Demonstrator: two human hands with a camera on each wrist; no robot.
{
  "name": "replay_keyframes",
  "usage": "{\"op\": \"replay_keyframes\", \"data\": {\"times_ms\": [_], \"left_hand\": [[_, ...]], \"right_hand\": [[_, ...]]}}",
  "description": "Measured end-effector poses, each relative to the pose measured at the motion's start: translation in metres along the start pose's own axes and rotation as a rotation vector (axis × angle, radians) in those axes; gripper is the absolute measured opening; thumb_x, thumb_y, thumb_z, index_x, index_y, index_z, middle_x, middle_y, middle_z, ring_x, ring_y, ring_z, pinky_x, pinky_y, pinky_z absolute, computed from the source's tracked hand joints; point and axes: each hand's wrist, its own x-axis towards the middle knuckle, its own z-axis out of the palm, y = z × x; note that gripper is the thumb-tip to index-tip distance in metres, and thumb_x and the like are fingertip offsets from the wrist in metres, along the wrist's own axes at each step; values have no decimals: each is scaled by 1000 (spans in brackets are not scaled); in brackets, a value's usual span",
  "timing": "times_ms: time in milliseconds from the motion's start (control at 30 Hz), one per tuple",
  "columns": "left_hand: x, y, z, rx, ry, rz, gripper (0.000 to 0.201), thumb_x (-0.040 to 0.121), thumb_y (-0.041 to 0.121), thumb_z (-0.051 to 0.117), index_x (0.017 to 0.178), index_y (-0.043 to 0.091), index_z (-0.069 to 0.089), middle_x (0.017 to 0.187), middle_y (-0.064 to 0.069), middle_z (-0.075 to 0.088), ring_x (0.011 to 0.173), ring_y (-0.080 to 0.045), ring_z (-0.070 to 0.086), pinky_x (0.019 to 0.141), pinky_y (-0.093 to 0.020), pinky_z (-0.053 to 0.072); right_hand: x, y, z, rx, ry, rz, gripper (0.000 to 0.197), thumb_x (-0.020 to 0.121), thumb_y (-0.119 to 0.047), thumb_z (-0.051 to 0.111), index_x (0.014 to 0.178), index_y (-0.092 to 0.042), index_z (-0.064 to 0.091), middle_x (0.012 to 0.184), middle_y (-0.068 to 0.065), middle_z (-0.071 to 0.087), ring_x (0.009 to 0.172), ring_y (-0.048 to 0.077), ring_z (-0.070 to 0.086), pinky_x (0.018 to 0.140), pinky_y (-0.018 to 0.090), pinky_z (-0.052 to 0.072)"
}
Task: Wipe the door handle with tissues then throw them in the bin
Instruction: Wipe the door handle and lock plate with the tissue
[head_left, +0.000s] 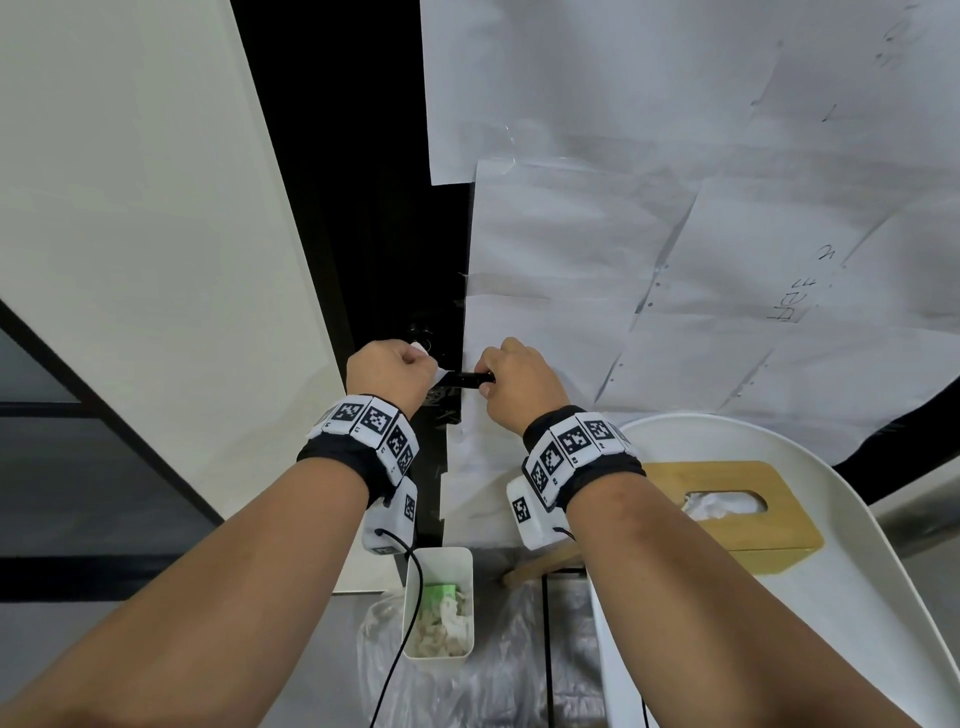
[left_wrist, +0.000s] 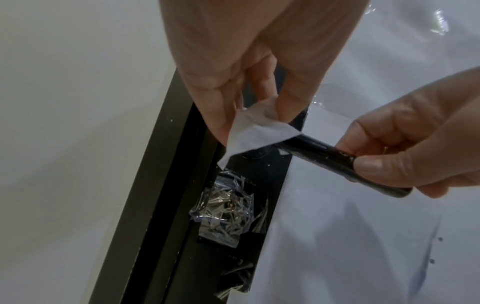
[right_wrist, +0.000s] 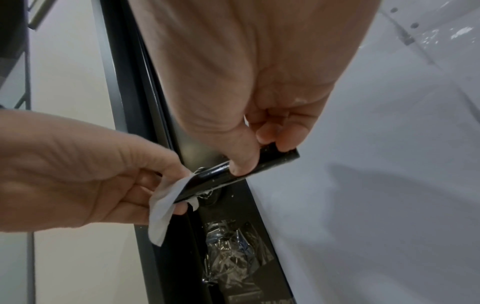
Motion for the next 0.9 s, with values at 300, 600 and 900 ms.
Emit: {"op": "replay_keyframes", "data": {"times_ms": [300,600,900], "left_hand": [[14,5,-1,63,-3,-51,7,82,24,66,79,19,69,75,-1,69,61,-14,59,58,-21,43],[20,2,11,80,49,-13,16,88,27,61,87,13,68,82,-9,70,81,-27,66,64,-26,45],[19,0,8,153,-2,-13,17,88,24,55,87,15,70,80,-8,70,79,-27,66,59,-26,43]], "right_hand": [[2,0,-1,-3,-6,-7,12,89,-14,56,101,-14,60,102,6,51,94,25,50,70,30,39],[3,1,-1,-10,-15,-21,13,88,-14,57,100,-13,60,102,7,52,94,25,51,70,31,40],[4,2,-1,-14,-32,-18,14,89,-15,57,103,-14,60,103,7,51,96,25,52,72,31,41]]}}
